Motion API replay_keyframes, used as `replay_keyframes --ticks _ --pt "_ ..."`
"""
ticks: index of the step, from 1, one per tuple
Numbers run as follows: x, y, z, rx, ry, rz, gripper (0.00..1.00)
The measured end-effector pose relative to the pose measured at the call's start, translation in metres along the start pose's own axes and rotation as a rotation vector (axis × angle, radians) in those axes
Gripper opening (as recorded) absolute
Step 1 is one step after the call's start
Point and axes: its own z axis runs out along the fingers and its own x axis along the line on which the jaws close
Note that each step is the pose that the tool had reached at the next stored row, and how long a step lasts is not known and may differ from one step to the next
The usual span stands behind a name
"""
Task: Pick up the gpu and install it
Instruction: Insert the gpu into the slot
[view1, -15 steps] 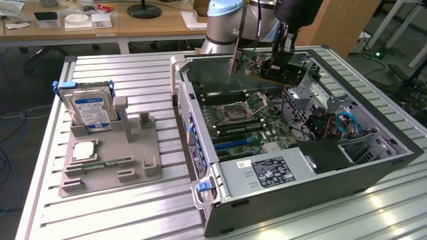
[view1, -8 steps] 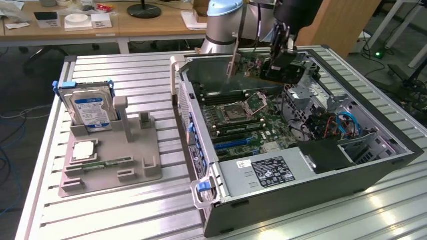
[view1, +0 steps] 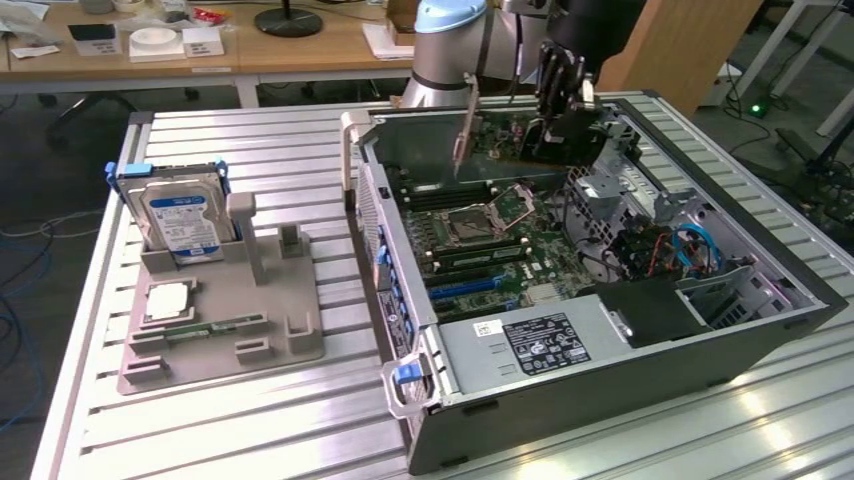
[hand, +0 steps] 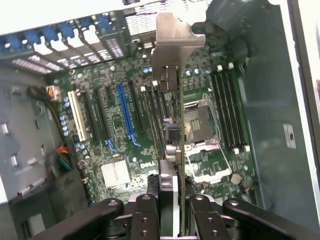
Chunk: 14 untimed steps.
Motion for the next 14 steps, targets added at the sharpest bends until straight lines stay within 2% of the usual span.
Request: replay_keyframes --ticks 5,6,10,11,14 --pt "0.0000 -0.0001 0.0014 0.0023 -0.0001 -0.091 0.28" --pt "0.0001 0.0000 0.0016 0.0060 -0.0004 -0.105 0.28" --pt "0.0001 0.0001 0.0028 0.0390 -0.0055 -0.116 0.28" --pt "0.0002 0.0002 0.0032 0.0442 -0.0063 -0.118 0.28" --pt "0.0010 0.0009 0.0041 0.0440 -0.0065 -0.138 0.28"
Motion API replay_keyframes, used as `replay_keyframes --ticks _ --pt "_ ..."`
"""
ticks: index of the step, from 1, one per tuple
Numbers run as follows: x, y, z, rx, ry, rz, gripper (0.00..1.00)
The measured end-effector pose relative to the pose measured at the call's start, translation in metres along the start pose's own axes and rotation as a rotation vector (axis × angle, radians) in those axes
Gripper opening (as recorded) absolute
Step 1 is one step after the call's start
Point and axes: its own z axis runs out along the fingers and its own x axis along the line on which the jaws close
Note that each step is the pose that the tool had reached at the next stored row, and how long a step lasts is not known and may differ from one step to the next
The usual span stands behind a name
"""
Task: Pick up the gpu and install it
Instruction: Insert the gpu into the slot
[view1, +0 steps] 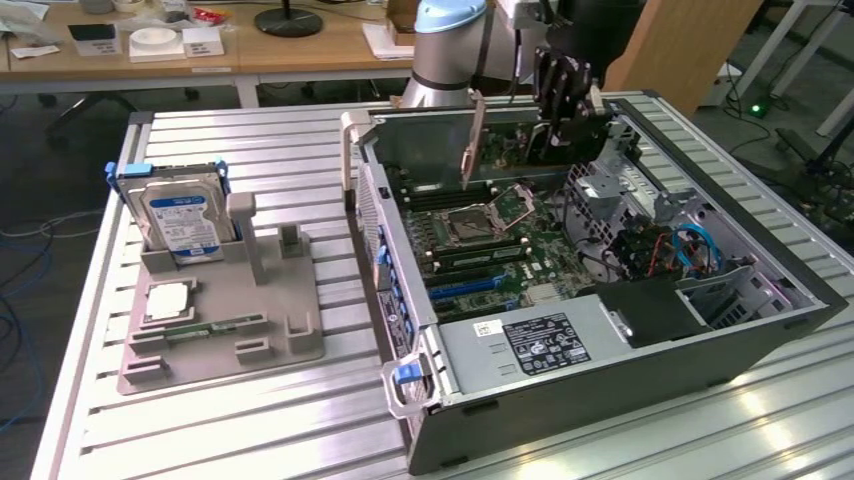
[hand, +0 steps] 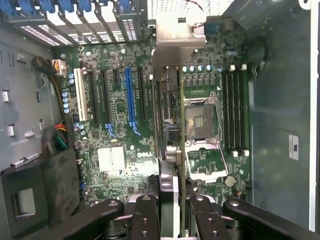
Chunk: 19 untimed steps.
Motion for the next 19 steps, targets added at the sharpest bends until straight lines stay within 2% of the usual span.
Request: replay_keyframes --ticks 4,19 --pt "0.0002 0.0011 0.0003 -0.0009 -0.0011 -0.026 0.28" --pt "0.0004 0.0017 0.0003 -0.0008 -0.0007 -0.026 0.28"
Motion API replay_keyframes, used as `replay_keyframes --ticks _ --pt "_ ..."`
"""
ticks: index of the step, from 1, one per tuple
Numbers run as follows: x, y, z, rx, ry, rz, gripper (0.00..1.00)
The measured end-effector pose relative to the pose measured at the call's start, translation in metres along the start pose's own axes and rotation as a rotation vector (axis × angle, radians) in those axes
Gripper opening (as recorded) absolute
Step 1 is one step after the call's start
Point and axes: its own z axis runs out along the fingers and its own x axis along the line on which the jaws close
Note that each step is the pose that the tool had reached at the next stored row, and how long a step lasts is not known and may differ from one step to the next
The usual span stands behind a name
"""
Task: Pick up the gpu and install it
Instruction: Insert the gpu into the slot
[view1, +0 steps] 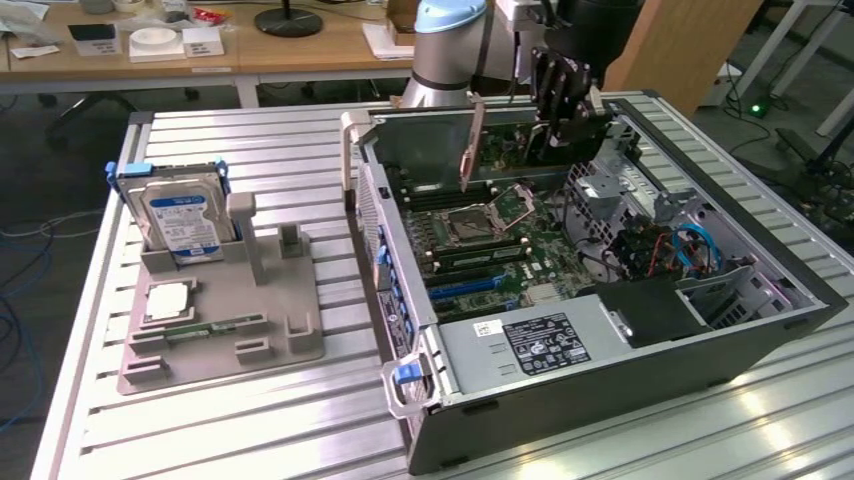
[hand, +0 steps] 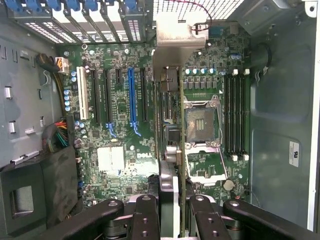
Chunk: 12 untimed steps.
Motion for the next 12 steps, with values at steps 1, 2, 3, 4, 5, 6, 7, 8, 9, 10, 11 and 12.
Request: replay_keyframes --ticks 1,2,3,4,5,6,7,8,9,10,11,12 --pt "0.0000 0.0000 0.0000 0.0001 -0.0001 0.000 0.28" --pt "0.0000 0.0000 0.0000 0.0000 -0.0001 0.000 0.28" --pt "0.0000 0.0000 0.0001 0.0000 -0.0001 0.000 0.28" --pt "0.0001 0.0004 0.0001 0.0000 0.0002 0.001 0.28" --pt "0.0001 0.0011 0.0006 0.0001 0.0000 0.002 0.28" --pt "0.0002 0.0017 0.0014 0.0002 0.0000 0.002 0.28" --pt "0.0003 0.0031 0.0023 0.0001 0.0001 0.002 0.28" --pt "0.0004 0.0046 0.0028 0.0001 0.0000 0.003 0.28" --pt "0.0005 0.0056 0.0033 0.0001 0.0000 0.004 0.28" --pt "0.0007 0.0072 0.0041 0.0001 0.0000 0.004 0.28" --pt "0.0008 0.0087 0.0050 0.0002 0.0000 0.004 0.28" --pt "0.0012 0.0094 0.0059 0.0002 -0.0001 0.004 0.28"
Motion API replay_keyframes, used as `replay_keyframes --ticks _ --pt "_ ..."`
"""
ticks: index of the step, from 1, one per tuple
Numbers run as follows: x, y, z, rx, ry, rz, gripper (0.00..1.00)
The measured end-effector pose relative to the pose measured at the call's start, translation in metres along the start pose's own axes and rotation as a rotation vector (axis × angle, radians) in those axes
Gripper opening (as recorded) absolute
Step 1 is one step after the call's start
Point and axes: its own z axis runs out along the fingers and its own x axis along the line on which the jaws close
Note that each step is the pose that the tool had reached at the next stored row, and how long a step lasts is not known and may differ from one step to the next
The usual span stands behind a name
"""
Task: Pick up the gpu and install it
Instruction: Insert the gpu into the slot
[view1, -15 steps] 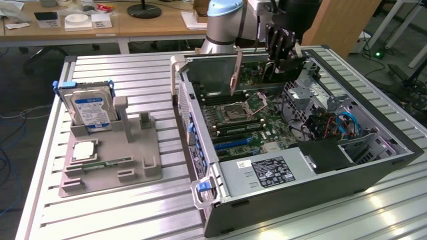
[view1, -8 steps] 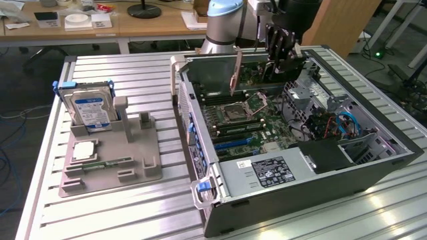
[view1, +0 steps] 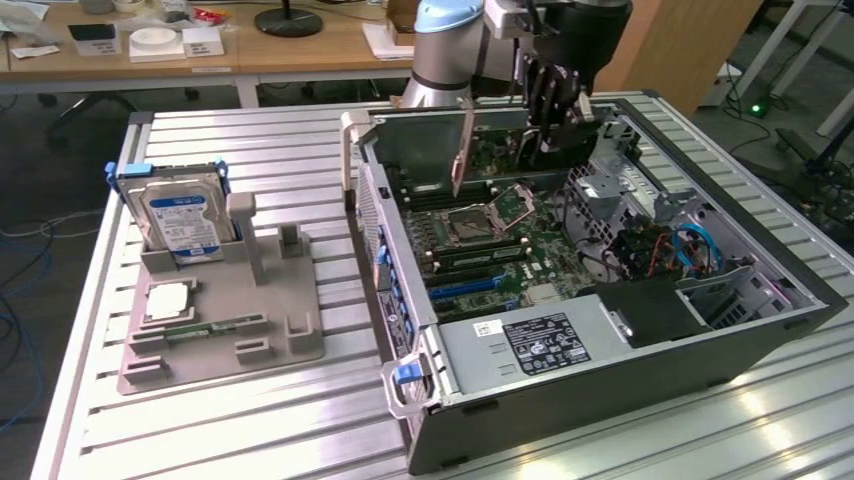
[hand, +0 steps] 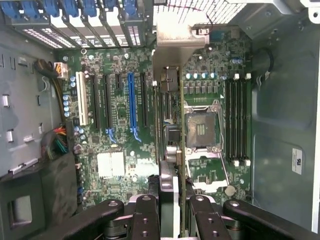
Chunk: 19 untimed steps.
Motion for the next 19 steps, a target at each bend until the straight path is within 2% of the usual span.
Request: replay_keyframes --ticks 7,11,13,16,19 --pt "0.014 0.0000 0.0026 0.0001 -0.0001 0.001 0.28" --pt "0.015 0.0071 0.0074 -0.0011 0.0018 0.005 0.28" --pt "0.015 0.0080 0.0090 -0.0095 0.0024 0.006 0.28" --pt "0.017 0.0081 0.0112 -0.0269 0.0036 0.007 0.28" --pt "0.018 0.0082 0.0156 -0.0343 0.0042 0.006 0.28"
